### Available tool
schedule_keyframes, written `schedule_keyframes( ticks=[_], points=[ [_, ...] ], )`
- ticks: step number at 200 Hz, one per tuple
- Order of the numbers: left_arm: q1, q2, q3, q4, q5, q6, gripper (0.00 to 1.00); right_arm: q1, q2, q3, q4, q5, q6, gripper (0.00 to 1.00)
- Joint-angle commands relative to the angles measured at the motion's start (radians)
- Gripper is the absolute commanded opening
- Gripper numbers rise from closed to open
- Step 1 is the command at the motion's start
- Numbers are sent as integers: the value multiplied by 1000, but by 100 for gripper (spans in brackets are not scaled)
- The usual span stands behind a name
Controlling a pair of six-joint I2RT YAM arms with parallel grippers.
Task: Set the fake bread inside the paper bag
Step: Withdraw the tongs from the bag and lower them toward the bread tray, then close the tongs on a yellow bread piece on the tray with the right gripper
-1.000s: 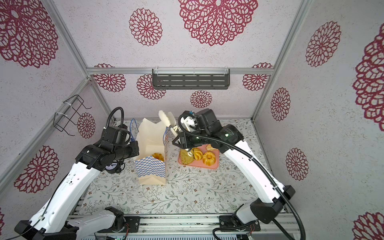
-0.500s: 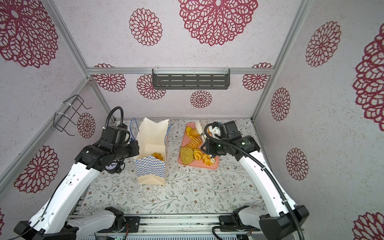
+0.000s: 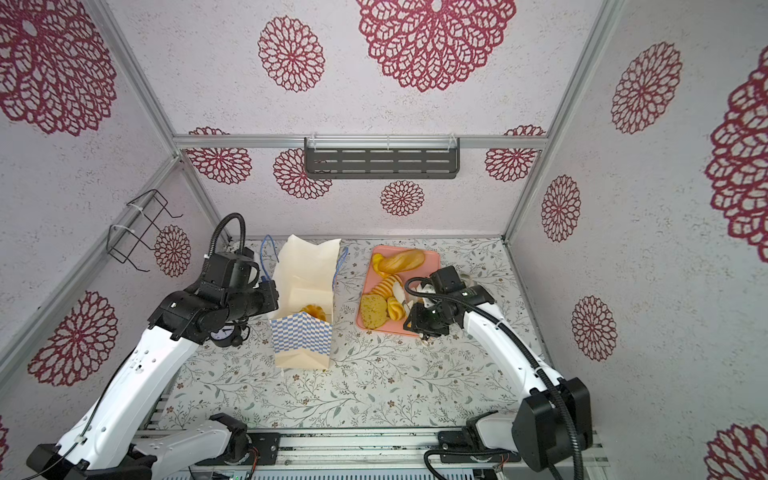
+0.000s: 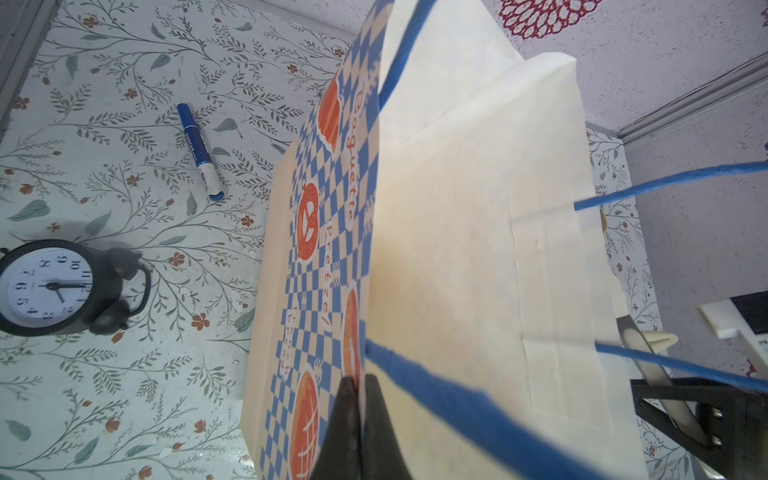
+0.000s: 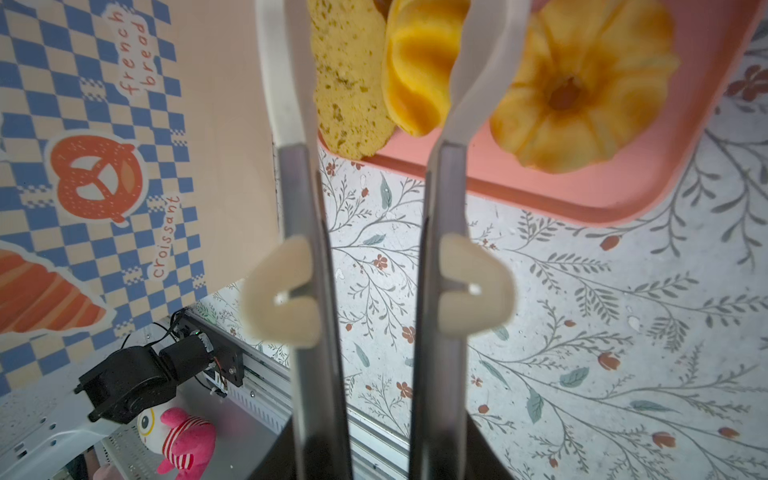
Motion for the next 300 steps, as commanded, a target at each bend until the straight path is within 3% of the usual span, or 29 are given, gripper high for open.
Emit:
schedule_keyframes(
  ticks=[1,128,236,300],
  points=[
    [-8,-14,-1,46,2,-4,0,6,-71,-18,2,-43,-7,40],
    [-8,-33,-21,60,5,-3,0,60,-69,-122,41,-42,24,50],
    [-8,-39,-31,61,3,-7,0,90,9,-56,51,-45,17,46],
    [-8,-37,-31,66,7,-5,0,92,46,-44,8,19,-16,47]
  ],
)
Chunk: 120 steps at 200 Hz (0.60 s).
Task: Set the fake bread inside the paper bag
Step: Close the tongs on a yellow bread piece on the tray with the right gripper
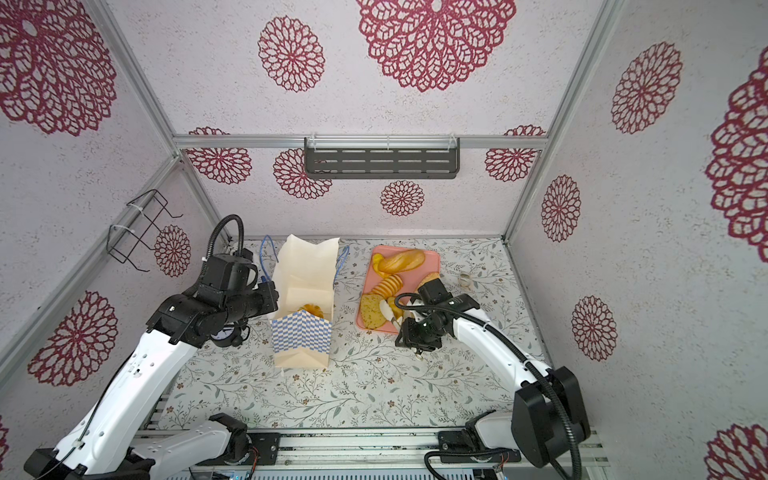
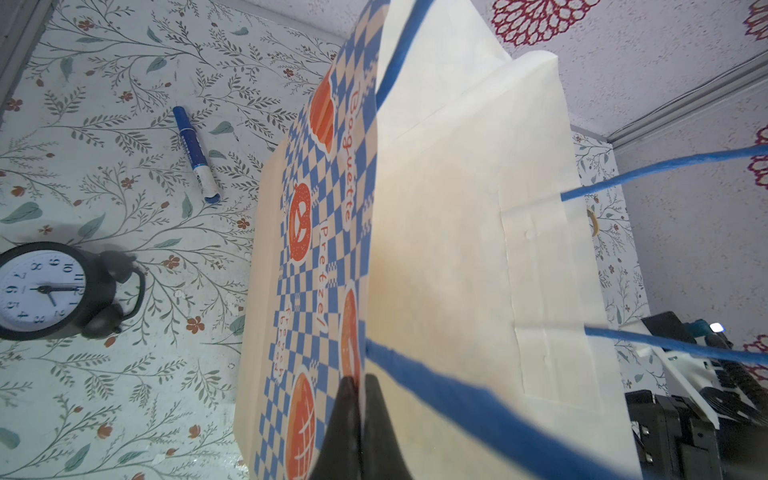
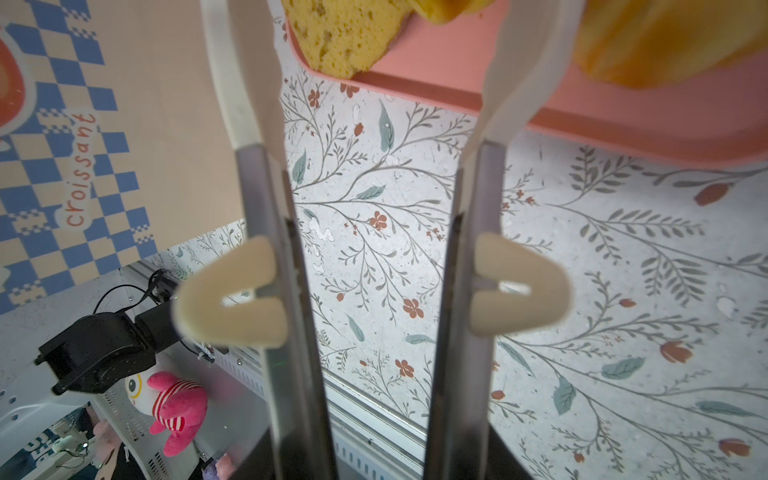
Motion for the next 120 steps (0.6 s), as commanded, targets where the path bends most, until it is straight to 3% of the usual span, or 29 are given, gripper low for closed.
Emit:
schedule_keyframes(
  ticks=[1,120],
  points=[
    [-8,-15,-7,43,3,-3,0,5,1,42,-27,35,-34,47],
    [-8,-27,-23,53,5,-8,0,2,117,108,-57,91,-103,39]
  ],
)
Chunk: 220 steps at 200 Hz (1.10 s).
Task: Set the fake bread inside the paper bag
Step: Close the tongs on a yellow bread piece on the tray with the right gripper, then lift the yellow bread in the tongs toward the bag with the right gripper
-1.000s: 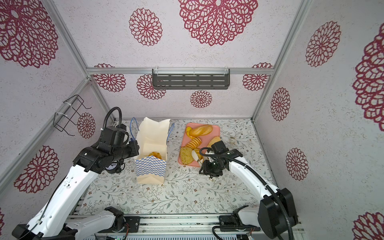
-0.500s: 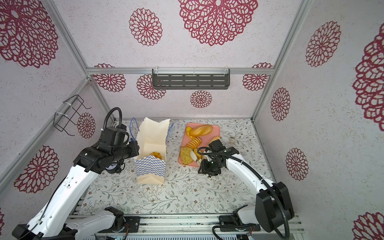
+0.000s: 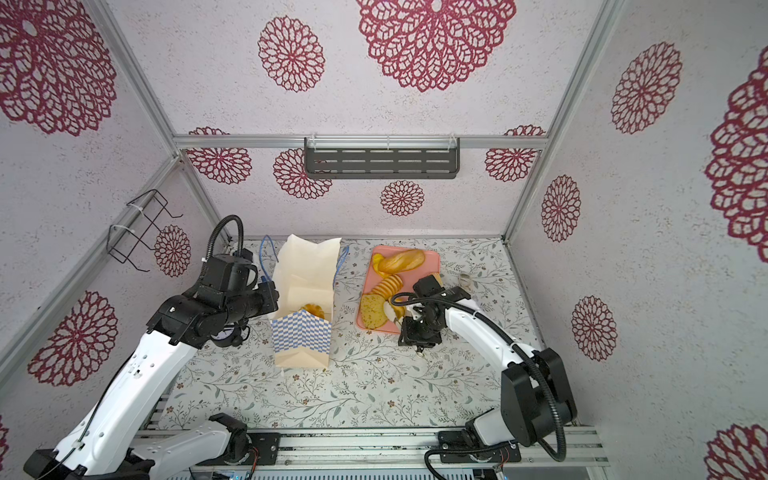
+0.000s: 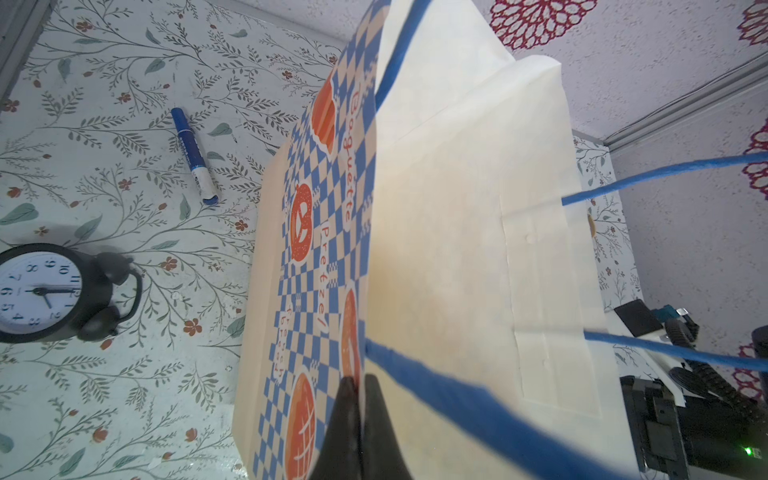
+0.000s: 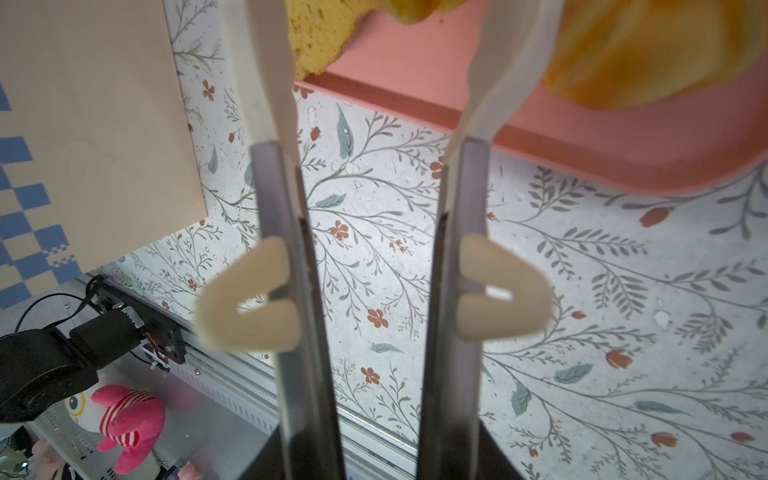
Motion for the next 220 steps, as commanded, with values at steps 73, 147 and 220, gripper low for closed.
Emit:
schedule_keyframes(
  ticks=[73,147,220],
  points=[
    [-8,-18,-6,42,3,-3,0,2,-55,67,-23,26,-10,2],
    [-8,-5,2,45,6,-4,0,-8,-167,147,-81,38,17,0],
    [-8,-9,-4,54,13,-7,0,4,-228,451,55,-69,81,0]
  ],
)
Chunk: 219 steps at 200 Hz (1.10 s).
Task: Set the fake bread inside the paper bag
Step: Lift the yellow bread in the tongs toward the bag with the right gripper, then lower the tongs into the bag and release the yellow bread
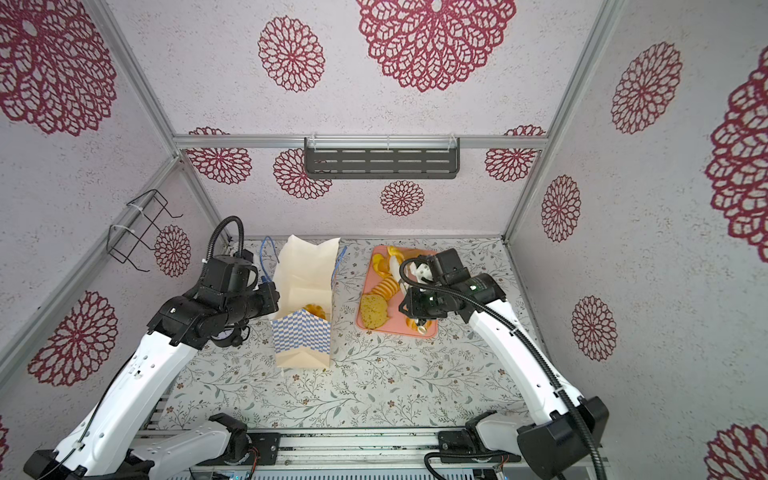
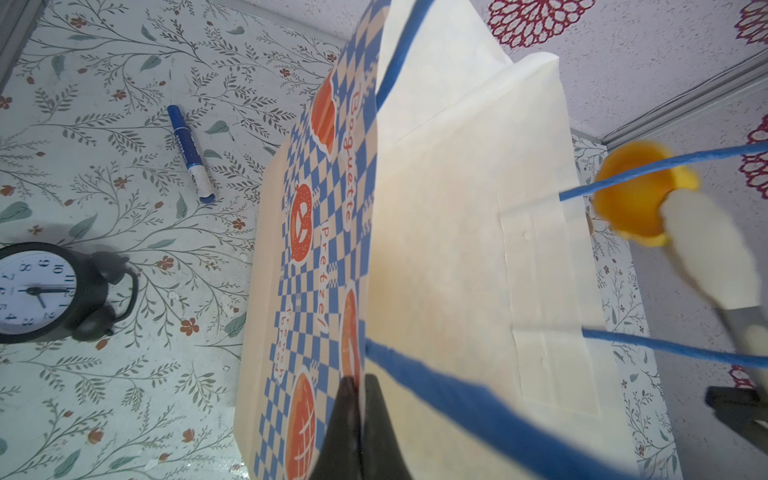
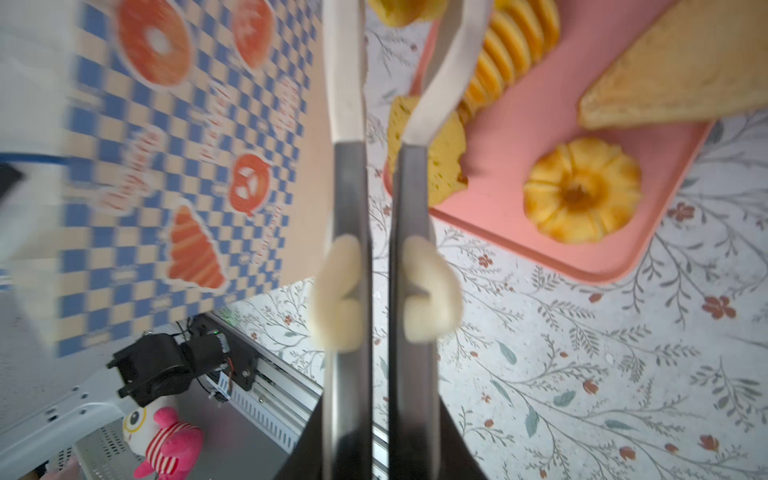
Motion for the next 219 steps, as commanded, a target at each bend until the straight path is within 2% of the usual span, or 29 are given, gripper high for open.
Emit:
schedule_keyframes(
  ticks=[1,21,57,82,117,139,219],
  points=[
    [-7,-5,6,47,6,-6,0,11,-41,114,127,-82,49,0],
    [-7,-4,7,46,10,-7,0,73,-2,204,181,-123,73,0],
    [-8,-6,4,45,8,-10,0,225,90,348,167,-145,62,0],
    [-8,-10,1,43,6,-13,0,299,115,369,151,-147,57,0],
    [-8,-10,1,44,6,-13,0,385,137,342,67,-86,25,0],
    [-8,-11,3,45,5,-13,0,410,140,317,35,-44,21,0],
    [-8,-15,10,46,5,-18,0,430,167,223,-31,-27,9,0]
  ],
)
